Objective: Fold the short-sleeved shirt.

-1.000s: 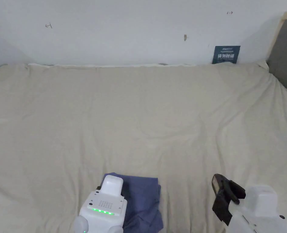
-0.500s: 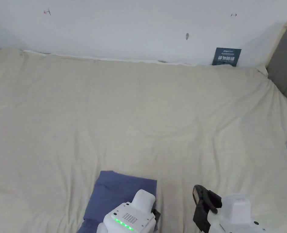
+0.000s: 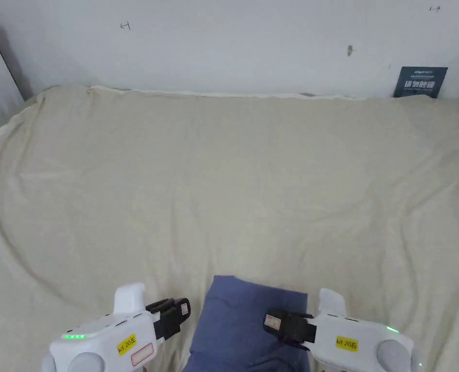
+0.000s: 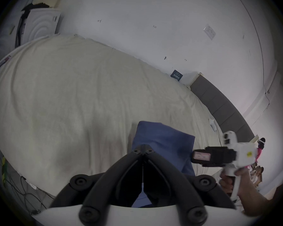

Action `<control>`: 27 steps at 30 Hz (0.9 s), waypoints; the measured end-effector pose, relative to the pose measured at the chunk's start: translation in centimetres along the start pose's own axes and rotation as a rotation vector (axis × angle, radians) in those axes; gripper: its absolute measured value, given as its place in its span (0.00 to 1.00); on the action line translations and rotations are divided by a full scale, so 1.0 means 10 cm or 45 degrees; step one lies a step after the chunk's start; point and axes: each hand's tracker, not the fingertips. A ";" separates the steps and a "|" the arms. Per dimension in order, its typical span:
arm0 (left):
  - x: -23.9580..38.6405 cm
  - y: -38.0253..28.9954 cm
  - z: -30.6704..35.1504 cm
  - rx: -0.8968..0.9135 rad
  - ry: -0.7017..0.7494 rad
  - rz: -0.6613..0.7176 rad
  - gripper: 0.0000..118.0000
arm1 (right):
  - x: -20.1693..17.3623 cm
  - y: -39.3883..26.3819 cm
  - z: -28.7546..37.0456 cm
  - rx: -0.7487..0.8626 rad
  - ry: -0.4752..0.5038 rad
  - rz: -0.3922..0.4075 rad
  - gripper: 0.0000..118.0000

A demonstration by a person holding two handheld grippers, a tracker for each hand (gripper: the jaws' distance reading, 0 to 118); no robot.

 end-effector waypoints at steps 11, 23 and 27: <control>0.14 -0.04 -0.51 -0.121 -0.056 -0.043 0.98 | 0.52 0.03 -0.08 0.006 -0.163 -0.218 0.00; 0.62 -0.29 -1.01 -0.273 0.059 -0.137 0.24 | 0.40 -0.04 -0.01 0.008 -0.235 -0.114 0.00; 0.68 -0.11 -0.81 -0.270 0.040 -0.198 0.22 | 0.12 -0.06 0.10 0.039 -0.344 0.088 0.00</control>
